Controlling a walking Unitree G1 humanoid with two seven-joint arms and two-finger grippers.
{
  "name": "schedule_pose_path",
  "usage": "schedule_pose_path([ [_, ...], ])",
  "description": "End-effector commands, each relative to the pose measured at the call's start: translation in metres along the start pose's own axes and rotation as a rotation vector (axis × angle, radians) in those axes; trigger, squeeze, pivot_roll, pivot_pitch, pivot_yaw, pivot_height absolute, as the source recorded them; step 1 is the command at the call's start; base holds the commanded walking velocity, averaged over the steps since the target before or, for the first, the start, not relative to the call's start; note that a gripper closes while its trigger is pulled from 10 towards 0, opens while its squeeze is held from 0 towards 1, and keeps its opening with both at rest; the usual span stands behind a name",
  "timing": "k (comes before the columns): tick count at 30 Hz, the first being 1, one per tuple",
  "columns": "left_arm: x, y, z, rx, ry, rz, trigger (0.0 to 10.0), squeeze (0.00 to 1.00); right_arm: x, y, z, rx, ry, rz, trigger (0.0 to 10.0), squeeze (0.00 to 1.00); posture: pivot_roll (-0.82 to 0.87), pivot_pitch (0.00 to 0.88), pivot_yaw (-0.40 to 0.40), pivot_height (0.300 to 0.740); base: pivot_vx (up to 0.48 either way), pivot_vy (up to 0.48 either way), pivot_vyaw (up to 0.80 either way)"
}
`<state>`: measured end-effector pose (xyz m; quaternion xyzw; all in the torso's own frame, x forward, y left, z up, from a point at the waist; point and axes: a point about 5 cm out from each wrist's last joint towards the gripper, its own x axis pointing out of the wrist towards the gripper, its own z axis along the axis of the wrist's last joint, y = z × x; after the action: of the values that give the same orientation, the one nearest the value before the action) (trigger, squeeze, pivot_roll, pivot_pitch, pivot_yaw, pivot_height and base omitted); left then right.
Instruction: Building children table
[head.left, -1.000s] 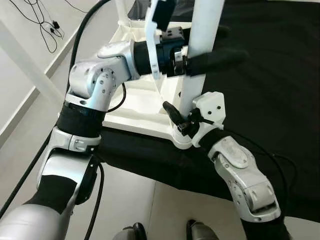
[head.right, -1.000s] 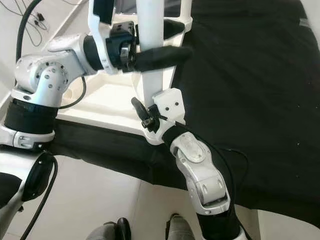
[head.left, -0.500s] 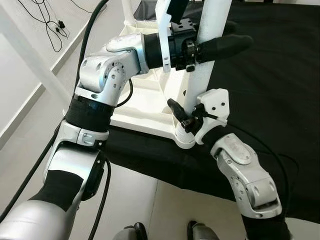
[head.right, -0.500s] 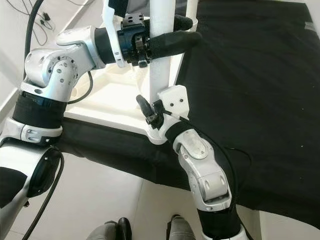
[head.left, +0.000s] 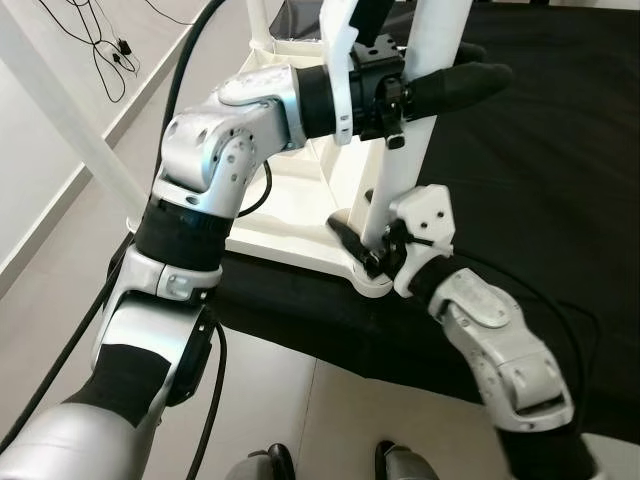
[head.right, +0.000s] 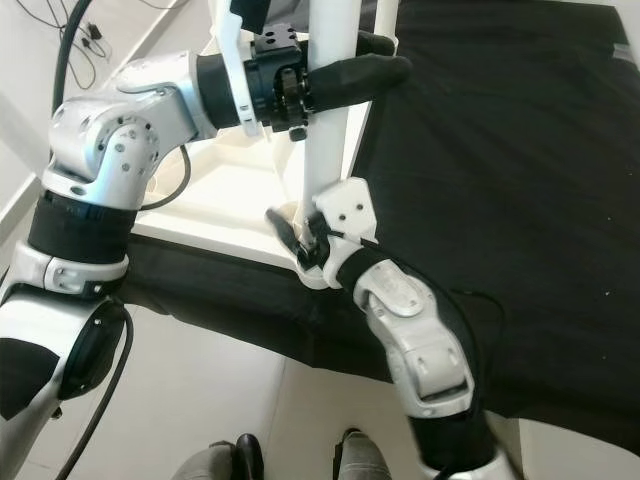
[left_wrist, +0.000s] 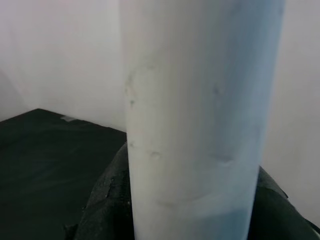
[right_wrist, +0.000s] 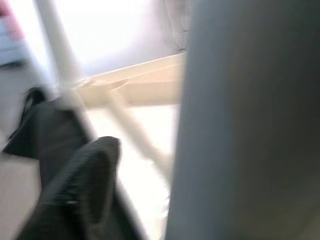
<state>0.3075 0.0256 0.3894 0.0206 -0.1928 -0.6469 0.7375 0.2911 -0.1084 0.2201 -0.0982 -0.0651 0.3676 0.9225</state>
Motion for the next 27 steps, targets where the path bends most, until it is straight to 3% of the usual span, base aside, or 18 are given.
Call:
schedule_pose_path([
  [1,0.01,-0.019,-0.006,-0.013,0.007,-0.135,1.3,0.0,0.012,0.016,0.005,-0.013,-0.017,0.224,10.0,1.0,-0.05,0.226,0.071,0.74,0.0,0.0,0.0],
  [6,0.009,-0.028,-0.014,-0.022,0.01,-0.179,1.2,0.0,0.021,0.006,0.014,-0.108,-0.018,0.36,10.0,1.0,-0.05,0.222,0.067,0.74,0.0,0.0,0.0],
  [7,0.01,-0.031,-0.022,-0.028,0.011,-0.196,1.5,0.0,0.029,0.0,0.018,-0.122,-0.023,0.382,10.0,0.0,-0.05,0.222,0.066,0.74,0.0,0.0,0.0],
  [11,0.013,-0.038,-0.036,-0.045,0.016,-0.22,1.7,0.0,0.049,-0.012,0.029,-0.125,-0.056,0.398,10.0,0.0,-0.05,0.216,0.061,0.74,0.0,0.0,0.0],
  [13,0.02,-0.04,-0.033,-0.051,0.014,-0.228,1.7,0.0,0.06,-0.015,0.037,-0.078,-0.093,0.415,10.0,0.0,-0.05,0.217,0.06,0.74,0.0,0.0,0.0],
  [16,0.022,-0.04,-0.032,-0.052,0.013,-0.229,1.7,0.0,0.062,-0.016,0.039,-0.064,-0.102,0.422,10.0,0.0,-0.05,0.217,0.06,0.74,0.0,0.0,0.0],
  [19,0.027,-0.041,-0.025,-0.05,0.01,-0.233,1.7,0.0,0.064,-0.017,0.039,-0.056,-0.11,0.431,10.0,0.0,-0.04,0.215,0.057,0.74,0.0,0.0,0.0],
  [20,0.046,-0.045,-0.005,-0.047,0.0,-0.236,1.6,0.0,0.069,-0.02,0.042,-0.034,-0.134,0.452,10.0,0.0,-0.04,0.213,0.054,0.74,0.0,0.0,0.0],
  [24,0.054,-0.047,0.0,-0.048,-0.002,-0.235,1.6,0.0,0.07,-0.021,0.043,-0.018,-0.149,0.467,10.0,0.0,-0.04,0.213,0.054,0.74,0.0,0.0,0.0],
  [25,0.06,-0.049,0.0,-0.049,-0.004,-0.231,1.5,0.0,0.071,-0.022,0.044,-0.019,-0.159,0.501,7.7,0.0,-0.04,0.214,0.051,0.74,0.0,0.0,0.0],
  [26,0.06,-0.049,0.0,-0.049,-0.004,-0.231,1.5,0.0,0.071,-0.022,0.044,-0.019,-0.159,0.501,7.7,0.0,-0.04,0.214,0.051,0.74,0.0,0.0,0.0],
  [27,0.061,-0.051,-0.002,-0.051,-0.006,-0.229,1.5,0.0,0.07,-0.021,0.044,-0.024,-0.16,0.548,0.0,0.0,-0.05,0.212,0.051,0.74,0.0,0.0,0.0],
])
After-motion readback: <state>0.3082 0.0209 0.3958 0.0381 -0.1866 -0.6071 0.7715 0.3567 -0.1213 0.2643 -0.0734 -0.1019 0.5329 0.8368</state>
